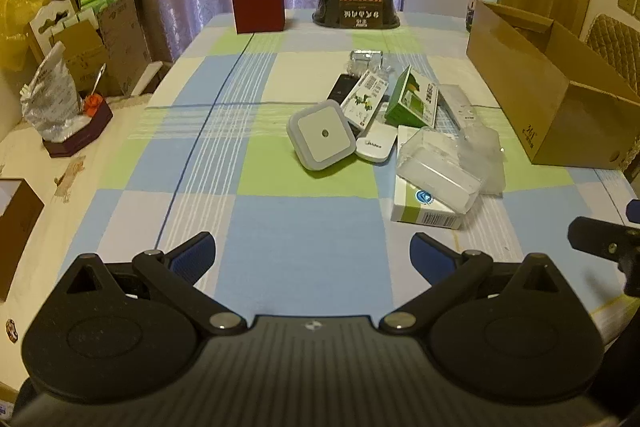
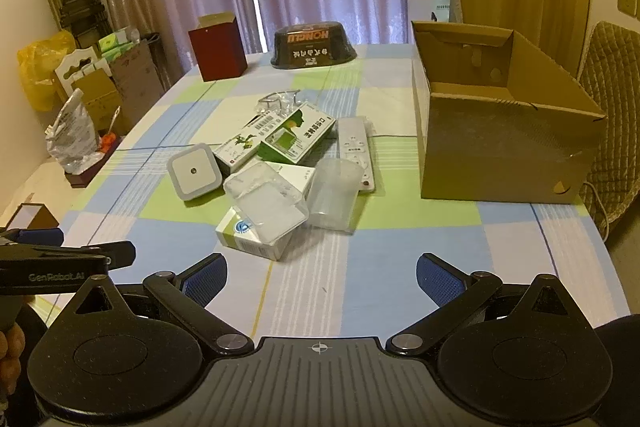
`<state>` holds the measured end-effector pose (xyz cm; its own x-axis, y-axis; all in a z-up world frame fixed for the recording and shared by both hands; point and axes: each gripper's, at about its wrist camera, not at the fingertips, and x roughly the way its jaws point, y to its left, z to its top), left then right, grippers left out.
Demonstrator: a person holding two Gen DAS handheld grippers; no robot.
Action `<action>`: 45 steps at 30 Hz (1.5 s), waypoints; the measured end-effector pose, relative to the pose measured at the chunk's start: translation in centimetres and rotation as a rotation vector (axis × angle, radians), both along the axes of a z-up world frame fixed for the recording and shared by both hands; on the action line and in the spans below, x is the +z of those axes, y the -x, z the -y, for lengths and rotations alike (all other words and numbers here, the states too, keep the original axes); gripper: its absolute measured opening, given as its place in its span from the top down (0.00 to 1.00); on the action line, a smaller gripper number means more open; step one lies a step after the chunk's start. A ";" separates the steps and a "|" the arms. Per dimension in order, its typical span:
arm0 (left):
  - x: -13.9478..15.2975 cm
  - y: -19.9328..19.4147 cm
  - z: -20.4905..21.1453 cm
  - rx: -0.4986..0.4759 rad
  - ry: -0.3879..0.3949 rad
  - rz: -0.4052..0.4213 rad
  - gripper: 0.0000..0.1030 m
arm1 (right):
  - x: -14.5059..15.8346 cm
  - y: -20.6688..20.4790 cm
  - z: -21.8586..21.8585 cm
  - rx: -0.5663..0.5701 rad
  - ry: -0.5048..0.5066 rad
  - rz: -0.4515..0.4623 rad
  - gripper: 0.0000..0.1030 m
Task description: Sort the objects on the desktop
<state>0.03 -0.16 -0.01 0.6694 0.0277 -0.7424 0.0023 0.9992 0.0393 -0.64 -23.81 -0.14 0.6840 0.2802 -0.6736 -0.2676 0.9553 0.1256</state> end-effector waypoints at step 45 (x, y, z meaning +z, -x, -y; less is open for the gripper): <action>0.3 0.1 1.8 -0.090 -0.066 0.009 0.01 | -0.4 0.1 0.3 -0.016 -0.039 0.005 0.00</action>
